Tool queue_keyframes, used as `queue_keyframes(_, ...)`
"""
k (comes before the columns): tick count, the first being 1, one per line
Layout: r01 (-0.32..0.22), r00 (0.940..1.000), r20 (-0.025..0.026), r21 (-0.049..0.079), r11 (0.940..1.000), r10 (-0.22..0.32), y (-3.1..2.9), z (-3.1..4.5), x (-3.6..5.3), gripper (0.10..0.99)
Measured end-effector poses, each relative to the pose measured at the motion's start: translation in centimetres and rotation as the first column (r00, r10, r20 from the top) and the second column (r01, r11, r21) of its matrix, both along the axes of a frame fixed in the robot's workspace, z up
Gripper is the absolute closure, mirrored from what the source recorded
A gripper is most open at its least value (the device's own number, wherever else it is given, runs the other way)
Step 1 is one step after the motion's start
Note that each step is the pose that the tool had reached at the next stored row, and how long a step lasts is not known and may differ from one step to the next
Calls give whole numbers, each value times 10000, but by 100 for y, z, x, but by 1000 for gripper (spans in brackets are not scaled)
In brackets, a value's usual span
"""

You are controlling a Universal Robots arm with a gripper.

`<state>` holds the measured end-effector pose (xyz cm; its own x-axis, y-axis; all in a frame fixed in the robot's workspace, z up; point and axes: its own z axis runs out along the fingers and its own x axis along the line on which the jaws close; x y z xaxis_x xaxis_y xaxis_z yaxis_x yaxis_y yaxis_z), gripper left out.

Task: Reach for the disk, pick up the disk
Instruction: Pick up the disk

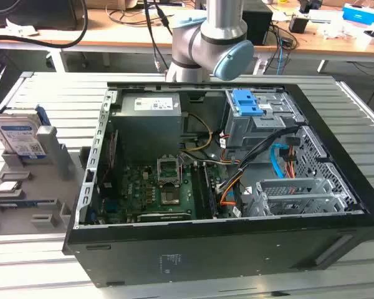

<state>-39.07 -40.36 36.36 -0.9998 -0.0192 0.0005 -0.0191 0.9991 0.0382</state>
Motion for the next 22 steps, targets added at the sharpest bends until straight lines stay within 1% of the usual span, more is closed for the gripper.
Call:
queue_keyframes(2,-48,10000,0,0,10000,48,0,0,0,980)
queue_keyframes(3,-356,9994,0,-1,9994,356,0,0,-1,980)
queue_keyframes(6,-714,9974,0,0,9974,714,0,0,-1,980)
queue_keyframes(11,-1076,9942,0,0,9942,1076,0,0,0,980)
queue_keyframes(16,-1552,9879,0,0,9879,1552,0,0,0,980)
queue_keyframes(22,-1831,9831,0,0,9831,1831,0,0,0,980)
